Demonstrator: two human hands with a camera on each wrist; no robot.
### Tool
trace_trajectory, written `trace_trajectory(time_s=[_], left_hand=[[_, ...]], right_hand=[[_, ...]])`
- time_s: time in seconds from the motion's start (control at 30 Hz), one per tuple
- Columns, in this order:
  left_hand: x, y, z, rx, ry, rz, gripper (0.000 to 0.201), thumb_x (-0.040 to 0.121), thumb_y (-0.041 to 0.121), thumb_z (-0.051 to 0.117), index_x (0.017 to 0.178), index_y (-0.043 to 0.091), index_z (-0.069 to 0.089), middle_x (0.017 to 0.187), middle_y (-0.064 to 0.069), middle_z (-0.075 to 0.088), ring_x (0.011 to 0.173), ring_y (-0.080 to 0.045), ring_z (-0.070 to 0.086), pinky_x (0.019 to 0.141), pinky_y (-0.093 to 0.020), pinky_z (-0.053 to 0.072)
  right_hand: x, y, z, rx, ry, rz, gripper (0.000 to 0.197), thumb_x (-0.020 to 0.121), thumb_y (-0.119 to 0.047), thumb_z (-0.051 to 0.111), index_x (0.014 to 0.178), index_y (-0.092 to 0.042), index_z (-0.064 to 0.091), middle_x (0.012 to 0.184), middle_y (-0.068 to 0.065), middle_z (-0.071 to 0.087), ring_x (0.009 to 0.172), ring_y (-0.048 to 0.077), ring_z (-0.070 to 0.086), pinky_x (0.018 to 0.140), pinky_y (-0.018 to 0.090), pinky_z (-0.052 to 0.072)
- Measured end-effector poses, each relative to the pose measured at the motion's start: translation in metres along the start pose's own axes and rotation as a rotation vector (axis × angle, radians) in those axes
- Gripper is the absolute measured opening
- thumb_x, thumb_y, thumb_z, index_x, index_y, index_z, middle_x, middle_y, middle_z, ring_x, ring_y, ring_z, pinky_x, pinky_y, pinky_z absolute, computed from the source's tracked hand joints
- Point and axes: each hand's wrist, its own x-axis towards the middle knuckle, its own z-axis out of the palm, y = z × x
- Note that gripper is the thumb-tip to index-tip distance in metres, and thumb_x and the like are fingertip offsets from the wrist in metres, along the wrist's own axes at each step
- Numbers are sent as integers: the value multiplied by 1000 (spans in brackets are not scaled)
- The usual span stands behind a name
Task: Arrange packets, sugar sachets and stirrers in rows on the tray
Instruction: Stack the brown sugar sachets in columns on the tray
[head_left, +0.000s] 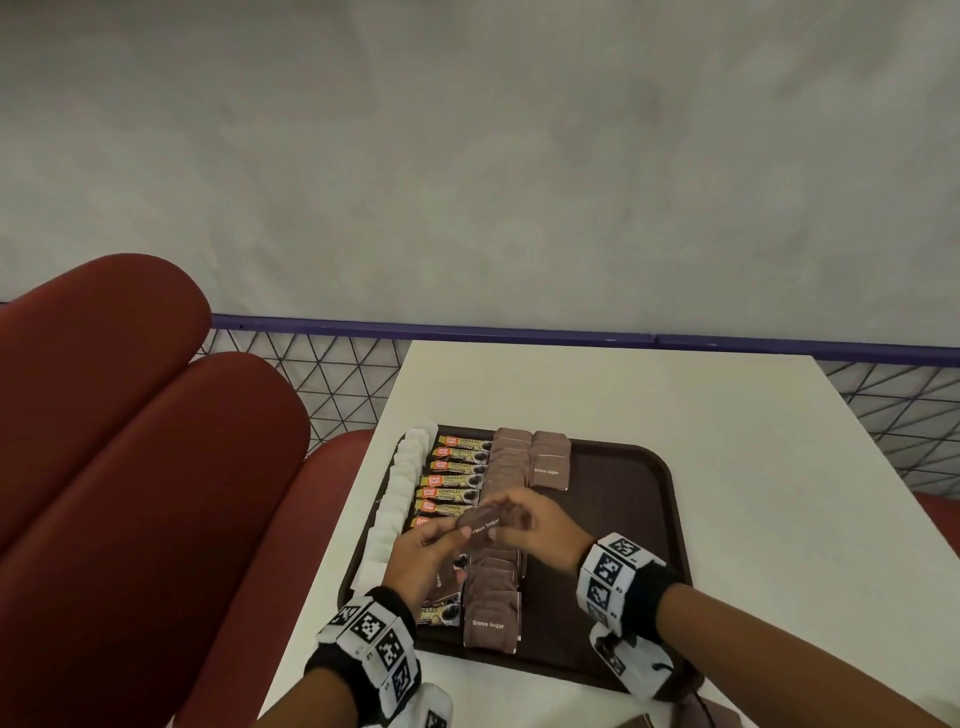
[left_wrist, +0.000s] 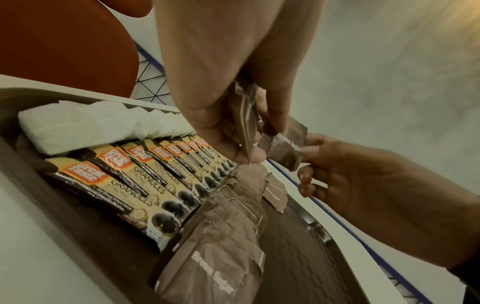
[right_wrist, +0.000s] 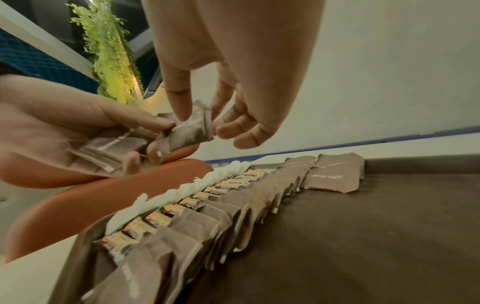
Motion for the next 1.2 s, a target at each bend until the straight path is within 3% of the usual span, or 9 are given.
trace_trajectory(time_s=[0.1,0.23,0.33,0.47,0.6,0.7,0.93,1.1,1.2], left_hand=[[-2,-2,1,-5,-20,6,22,85,8,64,107,7,67,93,-12,65,73,-15,60,53,-23,53],[-1,-3,-2,-79,-18,-12,26,89,0,56,110,13,61,105,-7,60,81,-17,61,59,-25,55],[2,-2,-7,-166,-44,-53,35,90,-7,50,121,9,53,106,-3,57,82,-17,58,70,-27,52],[4,-4,-15,-192,-64,-86,40,90,-7,49,130,1,46,109,-10,60,91,-19,59,78,-28,48],[5,-3,-17,-239,-38,-85,42,92,-2,50,132,5,42,115,-19,58,95,-28,63,76,-33,53],[6,-1,-19,-217,-26,-54,43,90,5,56,130,12,43,102,-15,60,98,-35,64,83,-40,51],[8,1,-29,-179,9,-43,38,85,16,63,116,9,41,111,-15,65,90,-34,70,70,-44,59],[13,0,-33,-211,50,-46,35,84,8,67,109,12,41,106,-18,66,83,-30,71,60,-37,58],[16,2,-32,-259,49,-65,30,83,1,65,105,9,46,107,-20,62,88,-32,68,63,-39,59]], right_hand=[[-2,-1,5,-26,38,-18,12,81,-8,66,93,-4,64,78,-10,49,70,-1,44,65,11,34],[1,4,-2,-147,146,26,16,79,-13,68,73,-25,61,76,-9,50,76,1,46,73,20,39],[7,14,-18,-173,309,161,9,80,-12,68,88,-8,70,75,-5,57,75,14,54,70,22,42],[13,32,-41,-149,429,369,17,84,-14,64,100,-8,66,88,3,62,84,16,54,75,21,37],[24,45,-46,-89,489,444,16,80,-6,67,90,-12,55,87,5,56,82,18,51,73,23,36],[34,51,-46,-113,472,489,18,79,-5,67,86,-11,51,87,5,56,80,18,51,71,24,36],[54,66,-39,-213,424,563,18,80,-10,64,86,-13,47,95,9,59,84,24,54,71,26,39],[59,65,-34,-455,392,598,27,81,-23,65,101,-9,51,96,9,51,106,31,48,88,35,42],[63,69,-34,-567,388,564,31,82,-26,64,104,-10,51,114,10,55,113,29,42,90,36,40]])
